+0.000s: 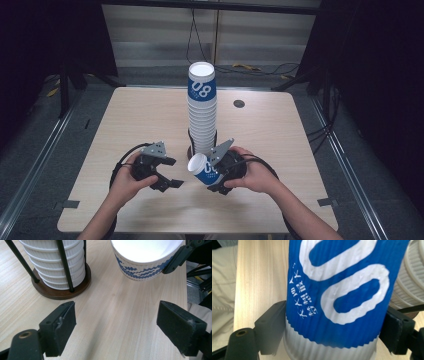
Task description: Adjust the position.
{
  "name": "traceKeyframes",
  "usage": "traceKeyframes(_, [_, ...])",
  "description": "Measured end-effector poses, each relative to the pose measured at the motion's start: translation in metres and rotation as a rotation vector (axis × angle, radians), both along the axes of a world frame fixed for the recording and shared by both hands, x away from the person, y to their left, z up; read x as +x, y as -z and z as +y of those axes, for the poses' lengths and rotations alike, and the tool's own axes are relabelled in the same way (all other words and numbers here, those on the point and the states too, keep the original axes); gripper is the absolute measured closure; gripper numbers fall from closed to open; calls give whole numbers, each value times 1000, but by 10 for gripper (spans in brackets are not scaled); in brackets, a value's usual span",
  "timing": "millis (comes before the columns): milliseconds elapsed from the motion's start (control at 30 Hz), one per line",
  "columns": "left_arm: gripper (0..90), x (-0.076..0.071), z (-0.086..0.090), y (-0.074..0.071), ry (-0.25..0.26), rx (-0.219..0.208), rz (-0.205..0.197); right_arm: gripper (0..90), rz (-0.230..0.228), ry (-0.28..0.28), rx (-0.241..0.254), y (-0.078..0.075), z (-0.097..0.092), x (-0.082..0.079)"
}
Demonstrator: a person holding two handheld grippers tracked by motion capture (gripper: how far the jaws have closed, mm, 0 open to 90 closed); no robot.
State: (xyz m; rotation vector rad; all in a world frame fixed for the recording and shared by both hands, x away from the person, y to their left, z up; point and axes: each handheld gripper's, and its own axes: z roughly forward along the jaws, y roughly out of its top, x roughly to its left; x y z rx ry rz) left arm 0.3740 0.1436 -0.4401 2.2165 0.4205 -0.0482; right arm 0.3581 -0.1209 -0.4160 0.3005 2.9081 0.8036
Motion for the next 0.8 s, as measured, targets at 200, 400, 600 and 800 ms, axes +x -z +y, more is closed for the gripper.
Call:
traceKeyframes(200, [157, 0, -1, 1, 4, -3, 4, 176, -2, -5, -23, 0, 1, 1])
traceKeyframes(400, [157, -1, -2, 3, 5, -9, 7, 175, 9, -18, -64, 1, 4, 1])
traceKeyframes(600, [157, -1, -2, 3, 9, -9, 5, 175, 22, -31, -94, 2, 7, 1])
traceKeyframes(800, [157, -1, -2, 4, 12, -8, 10, 175, 35, -45, -115, 3, 11, 2])
